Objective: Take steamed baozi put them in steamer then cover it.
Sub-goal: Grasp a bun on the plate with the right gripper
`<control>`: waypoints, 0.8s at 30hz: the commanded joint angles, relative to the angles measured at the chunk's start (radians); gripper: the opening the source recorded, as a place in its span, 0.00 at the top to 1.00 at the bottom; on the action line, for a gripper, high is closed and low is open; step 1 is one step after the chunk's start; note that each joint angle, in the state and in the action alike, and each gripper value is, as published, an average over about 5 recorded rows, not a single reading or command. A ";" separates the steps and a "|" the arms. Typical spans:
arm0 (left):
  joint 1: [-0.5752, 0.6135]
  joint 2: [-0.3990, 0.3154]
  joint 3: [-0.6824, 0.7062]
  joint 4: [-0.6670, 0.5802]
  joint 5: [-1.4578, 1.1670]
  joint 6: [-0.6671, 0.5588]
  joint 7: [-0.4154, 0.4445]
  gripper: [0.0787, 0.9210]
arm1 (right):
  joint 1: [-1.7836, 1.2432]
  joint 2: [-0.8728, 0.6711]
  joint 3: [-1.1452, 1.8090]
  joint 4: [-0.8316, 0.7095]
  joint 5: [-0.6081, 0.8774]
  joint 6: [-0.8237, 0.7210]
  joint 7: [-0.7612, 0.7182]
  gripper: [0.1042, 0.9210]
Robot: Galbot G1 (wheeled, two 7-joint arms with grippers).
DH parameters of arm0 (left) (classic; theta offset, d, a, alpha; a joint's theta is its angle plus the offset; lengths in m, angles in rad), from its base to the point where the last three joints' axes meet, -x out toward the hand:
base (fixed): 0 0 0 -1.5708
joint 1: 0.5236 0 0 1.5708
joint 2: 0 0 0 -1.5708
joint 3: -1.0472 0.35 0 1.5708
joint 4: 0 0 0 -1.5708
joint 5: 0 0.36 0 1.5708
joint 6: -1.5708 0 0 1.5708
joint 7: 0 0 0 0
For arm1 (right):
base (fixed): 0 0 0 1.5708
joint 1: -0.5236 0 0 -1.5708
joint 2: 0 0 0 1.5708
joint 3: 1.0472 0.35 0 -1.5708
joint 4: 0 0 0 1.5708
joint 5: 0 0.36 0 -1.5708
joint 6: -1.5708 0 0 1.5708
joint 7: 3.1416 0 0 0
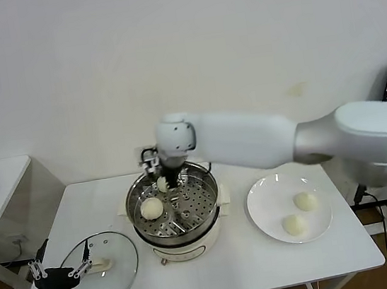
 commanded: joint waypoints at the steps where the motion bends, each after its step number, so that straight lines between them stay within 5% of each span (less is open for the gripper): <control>1: 0.002 0.002 0.004 -0.002 0.002 0.003 0.001 0.12 | 0.097 -0.309 -0.025 0.192 -0.084 0.085 -0.128 0.12; 13: 0.019 0.006 0.017 -0.023 0.016 0.010 0.004 0.12 | -0.040 -0.739 -0.020 0.404 -0.280 0.180 -0.160 0.12; 24: 0.040 -0.003 0.013 -0.013 0.036 0.009 0.004 0.12 | -0.500 -0.831 0.277 0.341 -0.524 0.267 -0.147 0.12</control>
